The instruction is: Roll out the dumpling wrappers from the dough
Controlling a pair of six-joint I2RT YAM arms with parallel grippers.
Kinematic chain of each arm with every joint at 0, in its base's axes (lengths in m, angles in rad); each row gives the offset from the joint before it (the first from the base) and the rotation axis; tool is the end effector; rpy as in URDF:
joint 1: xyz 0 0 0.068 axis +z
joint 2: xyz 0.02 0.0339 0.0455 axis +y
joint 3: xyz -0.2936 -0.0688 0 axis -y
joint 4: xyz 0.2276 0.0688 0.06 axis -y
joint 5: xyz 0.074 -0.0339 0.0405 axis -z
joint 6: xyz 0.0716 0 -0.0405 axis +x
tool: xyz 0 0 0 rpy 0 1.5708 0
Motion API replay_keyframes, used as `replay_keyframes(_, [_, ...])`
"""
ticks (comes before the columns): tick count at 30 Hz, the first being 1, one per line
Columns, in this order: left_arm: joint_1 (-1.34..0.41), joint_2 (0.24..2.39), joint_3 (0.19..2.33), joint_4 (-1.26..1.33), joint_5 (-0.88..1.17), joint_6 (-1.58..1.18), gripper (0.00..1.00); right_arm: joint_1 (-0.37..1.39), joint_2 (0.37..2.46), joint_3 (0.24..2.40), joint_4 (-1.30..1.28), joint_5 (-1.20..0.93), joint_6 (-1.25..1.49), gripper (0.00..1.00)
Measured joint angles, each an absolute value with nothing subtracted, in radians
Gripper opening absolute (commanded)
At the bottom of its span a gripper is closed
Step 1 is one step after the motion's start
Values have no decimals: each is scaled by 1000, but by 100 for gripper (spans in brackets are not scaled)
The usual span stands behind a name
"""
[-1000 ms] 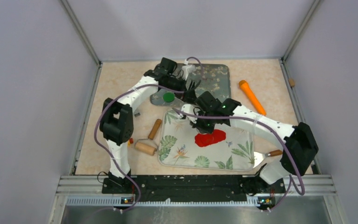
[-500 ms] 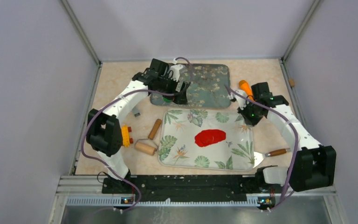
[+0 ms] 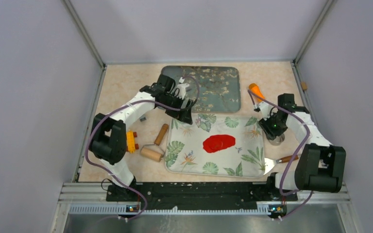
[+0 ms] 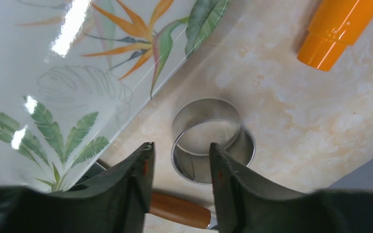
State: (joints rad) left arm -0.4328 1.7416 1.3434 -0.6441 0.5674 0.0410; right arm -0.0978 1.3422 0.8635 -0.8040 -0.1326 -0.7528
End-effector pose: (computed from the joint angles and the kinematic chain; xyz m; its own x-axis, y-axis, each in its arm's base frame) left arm 0.3204 -0.1904 0.2538 -0.7587 0.3886 -0.5228 0.6313 0.6365 -0.4431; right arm 0.2242 -0.0125 0.2089 -0.7370 -0.6086 -0.2940 -0.6090 0.7866 -0.1017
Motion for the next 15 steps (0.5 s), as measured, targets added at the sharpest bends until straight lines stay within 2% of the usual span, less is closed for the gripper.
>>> replay_keyframes(2, [-433, 1738, 1319, -648, 575, 46, 93, -99, 1341, 870, -805, -147, -750, 67])
replay_keyframes(8, [-432, 1700, 1312, -656, 591, 57, 94, -71, 1305, 1010, -881, -302, -748, 80])
replay_keyframes(10, [-431, 1686, 1312, -653, 586, 56, 94, 7, 1282, 1058, -888, -354, -758, 82])
replay_keyframes(15, [-418, 1678, 1312, -650, 560, 56, 95, 336, 1307, 1103, -883, -465, -804, 82])
